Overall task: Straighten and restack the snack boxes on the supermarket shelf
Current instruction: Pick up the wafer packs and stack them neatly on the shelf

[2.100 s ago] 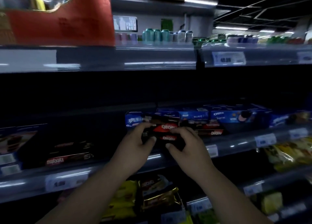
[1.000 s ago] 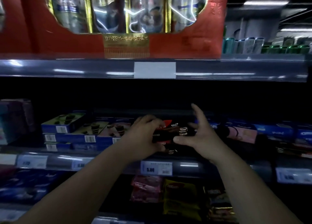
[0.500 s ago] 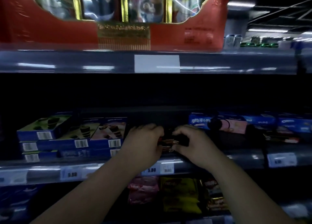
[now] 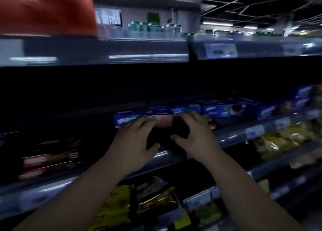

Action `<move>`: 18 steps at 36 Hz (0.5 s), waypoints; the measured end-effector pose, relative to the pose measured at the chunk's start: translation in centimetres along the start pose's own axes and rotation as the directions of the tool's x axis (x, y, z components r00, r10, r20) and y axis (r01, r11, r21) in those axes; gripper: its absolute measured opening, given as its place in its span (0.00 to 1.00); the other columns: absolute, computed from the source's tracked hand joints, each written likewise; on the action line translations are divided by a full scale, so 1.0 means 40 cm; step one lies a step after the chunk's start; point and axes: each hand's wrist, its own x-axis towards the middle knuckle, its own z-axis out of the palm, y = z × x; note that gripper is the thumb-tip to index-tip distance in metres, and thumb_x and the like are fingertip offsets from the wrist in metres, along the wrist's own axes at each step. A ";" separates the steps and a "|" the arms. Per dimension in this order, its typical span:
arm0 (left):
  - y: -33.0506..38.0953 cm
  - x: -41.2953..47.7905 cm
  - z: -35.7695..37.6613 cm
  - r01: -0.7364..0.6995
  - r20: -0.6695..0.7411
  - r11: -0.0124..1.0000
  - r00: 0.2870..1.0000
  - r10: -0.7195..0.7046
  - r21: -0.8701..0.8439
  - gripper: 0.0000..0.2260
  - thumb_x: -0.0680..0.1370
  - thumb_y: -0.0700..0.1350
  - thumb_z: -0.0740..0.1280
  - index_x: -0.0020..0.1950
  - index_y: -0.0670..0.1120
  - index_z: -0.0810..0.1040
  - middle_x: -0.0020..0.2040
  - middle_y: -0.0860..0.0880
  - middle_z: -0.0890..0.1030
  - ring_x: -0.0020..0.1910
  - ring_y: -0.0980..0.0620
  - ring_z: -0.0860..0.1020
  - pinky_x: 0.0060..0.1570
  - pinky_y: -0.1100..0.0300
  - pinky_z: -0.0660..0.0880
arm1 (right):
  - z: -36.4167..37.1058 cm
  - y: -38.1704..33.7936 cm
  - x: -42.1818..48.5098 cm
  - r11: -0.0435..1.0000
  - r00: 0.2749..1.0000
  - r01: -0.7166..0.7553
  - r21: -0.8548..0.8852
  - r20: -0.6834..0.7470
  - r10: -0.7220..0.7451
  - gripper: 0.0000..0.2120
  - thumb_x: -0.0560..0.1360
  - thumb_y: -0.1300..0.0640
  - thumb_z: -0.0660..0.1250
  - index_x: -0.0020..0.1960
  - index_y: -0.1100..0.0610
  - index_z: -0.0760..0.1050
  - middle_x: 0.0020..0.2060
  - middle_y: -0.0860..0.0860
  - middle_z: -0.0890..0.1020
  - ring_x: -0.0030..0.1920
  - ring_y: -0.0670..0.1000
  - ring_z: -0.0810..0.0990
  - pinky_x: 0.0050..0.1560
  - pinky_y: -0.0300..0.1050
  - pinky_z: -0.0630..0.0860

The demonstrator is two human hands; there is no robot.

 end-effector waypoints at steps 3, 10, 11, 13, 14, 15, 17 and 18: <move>0.073 0.063 0.044 0.009 0.004 0.998 1.000 -0.009 -0.066 0.27 0.75 0.57 0.67 0.73 0.55 0.65 0.69 0.56 0.68 0.65 0.53 0.69 0.62 0.56 0.68 | -0.052 0.111 0.030 0.996 0.997 -0.066 -0.063 -0.031 0.065 0.35 0.68 0.42 0.73 0.72 0.50 0.68 0.71 0.55 0.68 0.70 0.58 0.64 0.68 0.57 0.66; 0.181 0.159 0.127 0.188 0.134 0.943 0.979 -0.156 -0.275 0.25 0.76 0.56 0.67 0.71 0.59 0.64 0.59 0.56 0.74 0.47 0.57 0.74 0.42 0.65 0.70 | -0.094 0.255 0.070 0.985 0.972 -0.125 -0.119 0.184 0.146 0.31 0.70 0.32 0.63 0.68 0.46 0.72 0.62 0.50 0.77 0.60 0.54 0.75 0.61 0.52 0.73; 0.187 0.168 0.135 0.235 0.166 0.923 0.967 -0.192 -0.306 0.25 0.76 0.55 0.68 0.71 0.59 0.64 0.56 0.58 0.74 0.47 0.58 0.75 0.42 0.66 0.71 | -0.090 0.262 0.068 0.991 0.976 -0.103 -0.087 0.185 0.118 0.28 0.71 0.33 0.62 0.66 0.46 0.74 0.58 0.49 0.78 0.57 0.52 0.77 0.57 0.50 0.76; 0.192 0.184 0.151 0.330 0.226 0.869 0.939 -0.261 -0.369 0.24 0.76 0.55 0.69 0.69 0.60 0.65 0.49 0.64 0.72 0.47 0.62 0.75 0.47 0.66 0.73 | -0.088 0.271 0.065 0.997 0.981 -0.061 -0.036 0.185 0.067 0.22 0.72 0.37 0.64 0.62 0.46 0.76 0.54 0.48 0.78 0.53 0.51 0.78 0.52 0.48 0.77; 0.193 0.191 0.156 0.365 0.247 0.848 0.926 -0.287 -0.384 0.22 0.75 0.54 0.69 0.67 0.60 0.66 0.47 0.66 0.71 0.46 0.64 0.74 0.47 0.66 0.73 | -0.089 0.274 0.066 0.998 0.984 -0.058 -0.005 0.170 0.058 0.19 0.73 0.40 0.66 0.60 0.47 0.77 0.52 0.48 0.78 0.52 0.50 0.78 0.51 0.47 0.77; 0.194 0.196 0.160 0.389 0.260 0.835 0.916 -0.305 -0.390 0.21 0.75 0.54 0.69 0.66 0.60 0.66 0.46 0.67 0.70 0.45 0.65 0.74 0.48 0.65 0.74 | -0.091 0.278 0.067 0.998 0.988 -0.064 0.010 0.144 0.062 0.17 0.73 0.41 0.68 0.58 0.48 0.78 0.51 0.48 0.79 0.52 0.51 0.78 0.53 0.48 0.76; 0.196 0.207 0.164 0.420 0.283 0.812 0.902 -0.325 -0.406 0.21 0.75 0.53 0.70 0.65 0.61 0.66 0.46 0.66 0.71 0.46 0.64 0.75 0.51 0.60 0.77 | -0.095 0.286 0.073 0.994 0.990 -0.091 -0.052 0.100 0.096 0.20 0.72 0.39 0.67 0.60 0.48 0.75 0.51 0.48 0.81 0.54 0.52 0.78 0.66 0.53 0.67; 0.197 0.212 0.166 0.430 0.292 0.798 0.898 -0.329 -0.422 0.21 0.75 0.53 0.70 0.65 0.61 0.66 0.45 0.66 0.71 0.47 0.64 0.75 0.53 0.58 0.77 | -0.095 0.290 0.075 0.988 0.987 -0.112 -0.109 0.106 0.124 0.24 0.72 0.36 0.65 0.63 0.47 0.73 0.53 0.48 0.81 0.57 0.53 0.78 0.72 0.56 0.57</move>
